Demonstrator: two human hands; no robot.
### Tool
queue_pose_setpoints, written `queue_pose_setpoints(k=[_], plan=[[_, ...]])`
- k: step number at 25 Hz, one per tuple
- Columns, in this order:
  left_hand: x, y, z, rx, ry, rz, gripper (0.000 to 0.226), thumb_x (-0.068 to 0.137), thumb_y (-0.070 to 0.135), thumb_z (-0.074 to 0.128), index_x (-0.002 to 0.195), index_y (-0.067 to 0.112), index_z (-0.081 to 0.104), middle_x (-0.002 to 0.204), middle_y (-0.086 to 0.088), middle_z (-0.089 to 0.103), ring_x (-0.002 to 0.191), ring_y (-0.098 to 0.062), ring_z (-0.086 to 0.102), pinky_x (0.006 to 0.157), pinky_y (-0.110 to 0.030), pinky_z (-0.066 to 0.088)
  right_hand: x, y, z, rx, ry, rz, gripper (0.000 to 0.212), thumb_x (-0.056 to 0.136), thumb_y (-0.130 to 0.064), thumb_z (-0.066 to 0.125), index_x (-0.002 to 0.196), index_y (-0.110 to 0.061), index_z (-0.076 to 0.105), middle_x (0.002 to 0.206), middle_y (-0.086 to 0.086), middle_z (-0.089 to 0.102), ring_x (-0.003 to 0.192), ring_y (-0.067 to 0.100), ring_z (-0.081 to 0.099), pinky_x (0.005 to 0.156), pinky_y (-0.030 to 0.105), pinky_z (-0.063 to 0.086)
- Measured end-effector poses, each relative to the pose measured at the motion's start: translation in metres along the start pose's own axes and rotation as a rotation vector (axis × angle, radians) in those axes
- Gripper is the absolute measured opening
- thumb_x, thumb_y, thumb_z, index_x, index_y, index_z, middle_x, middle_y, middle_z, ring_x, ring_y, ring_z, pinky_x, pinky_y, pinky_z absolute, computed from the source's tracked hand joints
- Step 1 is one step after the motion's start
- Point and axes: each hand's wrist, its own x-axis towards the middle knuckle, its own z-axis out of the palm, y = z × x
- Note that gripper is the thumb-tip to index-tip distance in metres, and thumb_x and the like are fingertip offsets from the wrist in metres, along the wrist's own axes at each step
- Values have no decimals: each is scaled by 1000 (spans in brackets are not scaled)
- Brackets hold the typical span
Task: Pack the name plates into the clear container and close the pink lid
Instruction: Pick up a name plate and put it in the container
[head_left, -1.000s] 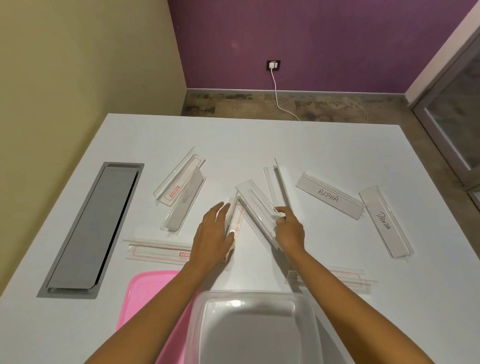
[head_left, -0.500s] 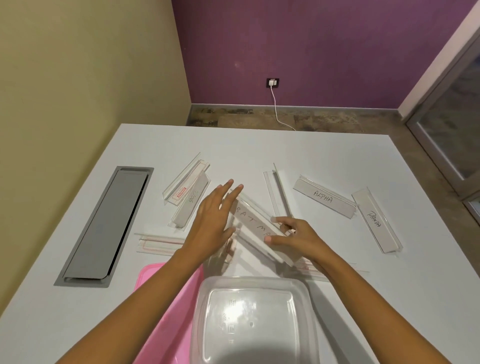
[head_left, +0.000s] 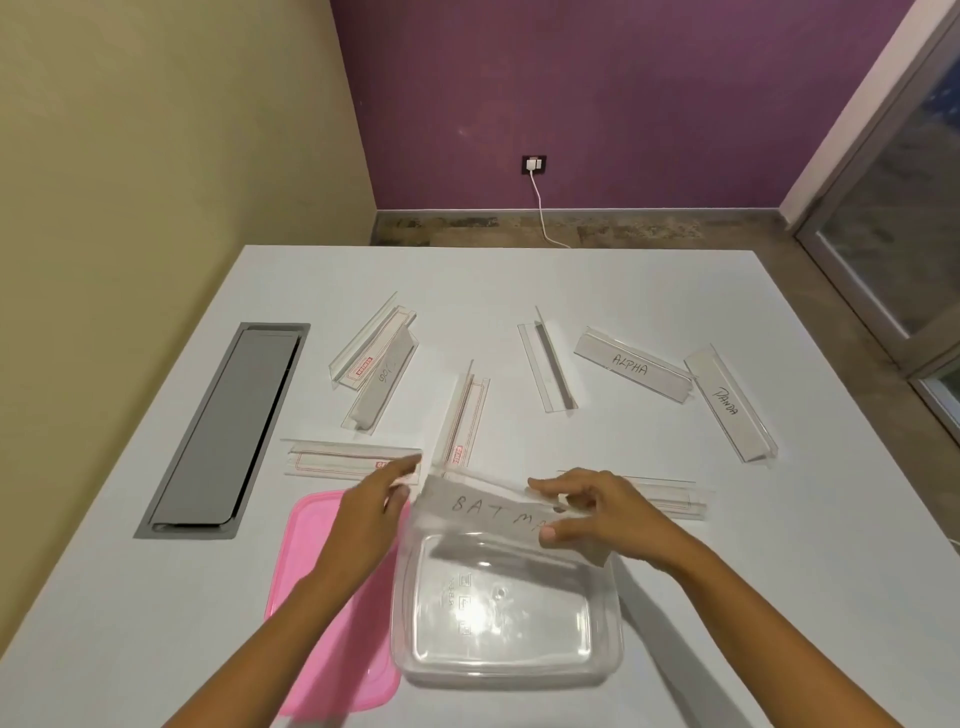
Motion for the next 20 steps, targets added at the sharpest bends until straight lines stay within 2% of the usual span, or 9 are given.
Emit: queue_pose_setpoints(k=[2,3,6,8,10,15,20], plan=[[-14,-16,8,-113,-35,-172,36,99,16,39,119,43,50,125,4,60,109,-16,59,101,-36,43,-7,6,11,-73,-38,10,58,66,-29,84,120,-32,62,103,-20,59,92,-1,53,76,12,40],[-19,-19,11,-162,-55,-233,34,99,20,39,115,47,51,125,4,60,110,-17,59,101,-42,44,-7,10,18,-130,-46,4,59,67,-29,83,121,-31,61,104,-19,58,92,-2,52,77,12,39],[-26,-18,18,-208,-77,-280,28,97,26,45,117,40,59,127,7,58,118,-18,52,101,-47,44,0,24,40,-307,-69,-24,60,70,-32,80,125,-32,56,117,-9,57,107,5,50,87,17,38],[-27,-15,20,-212,-57,-271,30,96,20,47,119,33,61,128,5,58,120,-18,51,101,-46,44,9,34,56,-436,-96,-38,60,75,-31,76,130,-29,51,122,-3,54,113,13,50,93,26,41],[-28,-12,20,-198,-40,-260,33,95,13,47,119,30,61,129,2,59,121,-18,51,102,-45,44,17,42,69,-570,-84,-52,59,79,-27,72,133,-28,47,124,0,51,111,20,52,91,33,44],[-31,-12,21,-153,-22,-247,33,95,13,48,122,27,60,130,2,59,123,-16,51,103,-29,36,25,62,83,-666,-43,-80,55,84,-17,65,135,-22,45,122,5,52,106,24,54,85,36,48],[-31,-10,21,-156,-18,-253,31,96,18,48,123,27,60,131,1,58,123,-17,51,101,-28,38,26,74,90,-801,89,-164,37,86,-11,54,123,-15,54,119,7,57,103,26,56,76,37,51]])
